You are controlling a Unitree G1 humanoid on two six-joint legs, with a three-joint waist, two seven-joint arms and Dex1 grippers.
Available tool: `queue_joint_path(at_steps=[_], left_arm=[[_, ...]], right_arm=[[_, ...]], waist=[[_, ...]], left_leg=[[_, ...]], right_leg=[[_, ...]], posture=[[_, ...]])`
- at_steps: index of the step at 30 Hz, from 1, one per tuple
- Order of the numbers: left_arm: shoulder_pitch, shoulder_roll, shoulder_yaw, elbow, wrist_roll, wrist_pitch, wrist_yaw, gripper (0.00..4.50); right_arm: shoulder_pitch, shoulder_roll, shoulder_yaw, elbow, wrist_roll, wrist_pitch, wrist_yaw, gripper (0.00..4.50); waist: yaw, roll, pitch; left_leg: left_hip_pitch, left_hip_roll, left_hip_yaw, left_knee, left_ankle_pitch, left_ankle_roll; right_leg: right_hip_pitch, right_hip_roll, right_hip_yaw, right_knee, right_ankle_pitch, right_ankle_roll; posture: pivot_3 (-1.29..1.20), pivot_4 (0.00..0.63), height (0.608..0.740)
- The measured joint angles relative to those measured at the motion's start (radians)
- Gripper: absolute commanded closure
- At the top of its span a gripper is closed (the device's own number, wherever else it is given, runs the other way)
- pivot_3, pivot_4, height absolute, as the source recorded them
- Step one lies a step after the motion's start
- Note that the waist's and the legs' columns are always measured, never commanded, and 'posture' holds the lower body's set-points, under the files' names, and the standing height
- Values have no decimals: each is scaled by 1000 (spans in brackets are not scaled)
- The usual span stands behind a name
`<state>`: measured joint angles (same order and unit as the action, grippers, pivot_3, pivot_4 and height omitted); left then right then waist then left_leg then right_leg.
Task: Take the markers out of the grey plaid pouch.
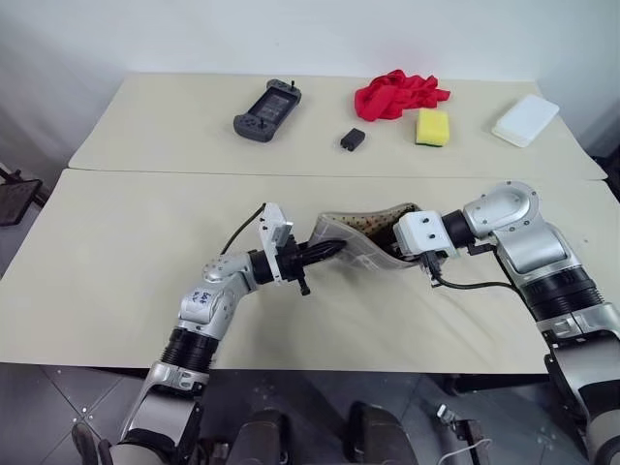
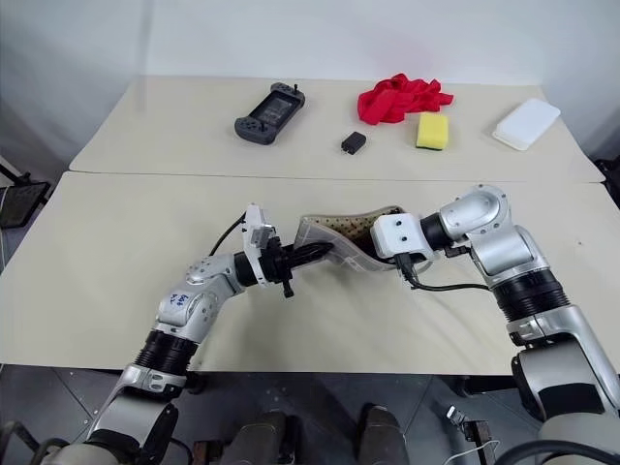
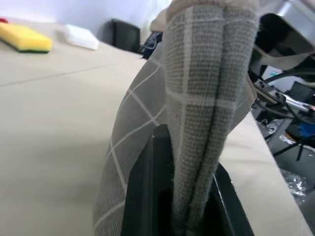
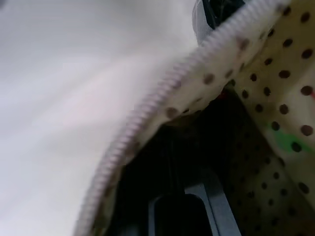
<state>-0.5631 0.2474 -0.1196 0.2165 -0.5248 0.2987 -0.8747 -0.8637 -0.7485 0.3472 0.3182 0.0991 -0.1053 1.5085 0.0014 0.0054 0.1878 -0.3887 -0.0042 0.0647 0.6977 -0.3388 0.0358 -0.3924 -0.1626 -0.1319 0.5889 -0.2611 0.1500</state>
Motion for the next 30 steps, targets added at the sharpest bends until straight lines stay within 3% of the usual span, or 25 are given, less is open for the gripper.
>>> queue_joint_path(at_steps=[4,7,9,12,15,19,23,26,30], left_arm=[[0,-81,106,-1,-167,219,93,4500],[-48,-149,254,51,-395,475,296,4500],[-89,-192,386,100,-533,556,457,4500],[-110,-212,494,114,-628,593,596,4500],[-122,-282,584,149,-728,602,773,4500],[-124,-314,625,148,-777,595,889,4500],[-100,-279,559,84,-731,596,835,4500],[-28,-130,378,-37,-566,561,599,4500],[36,-58,267,-101,-445,469,343,4500]], right_arm=[[-31,6,-2,21,-63,-113,-31,4469],[-38,38,-23,30,-73,-208,-82,4469],[-29,64,-46,69,-88,-324,-145,4469],[-4,93,-50,117,-95,-423,-195,4469],[-6,122,-57,197,-176,-549,-347,4469],[-6,127,-58,223,-184,-614,-389,4469],[16,130,-63,200,-98,-598,-347,4469],[30,136,-120,164,0,-387,-350,4469],[15,133,-213,111,84,-161,-391,4469]], waist=[[0,0,0],[-1,0,0],[-2,-1,0],[-3,-1,0],[0,-1,0],[-1,-1,0],[-2,-1,0],[-5,0,0],[0,0,0]], left_leg=[[0,3,-2,0,0,0],[0,3,-2,0,0,0],[0,3,-3,0,0,0],[0,3,-2,0,0,0],[0,3,-3,1,0,0],[0,1,-2,0,0,0],[0,0,-2,0,0,0],[0,0,1,-1,0,0],[0,1,-1,0,0,0]], right_leg=[[0,-1,0,1,0,0],[0,-1,0,1,0,0],[0,-2,0,1,0,0],[0,-2,0,1,0,0],[1,-2,0,1,0,0],[1,-2,0,1,0,0],[1,-1,0,0,0,0],[0,1,1,0,0,0],[0,1,1,0,0,0]], posture=[[0,150,740],[0,150,740],[0,150,740],[0,150,740],[0,150,740],[0,150,740],[0,150,740],[0,150,740],[0,150,740]])
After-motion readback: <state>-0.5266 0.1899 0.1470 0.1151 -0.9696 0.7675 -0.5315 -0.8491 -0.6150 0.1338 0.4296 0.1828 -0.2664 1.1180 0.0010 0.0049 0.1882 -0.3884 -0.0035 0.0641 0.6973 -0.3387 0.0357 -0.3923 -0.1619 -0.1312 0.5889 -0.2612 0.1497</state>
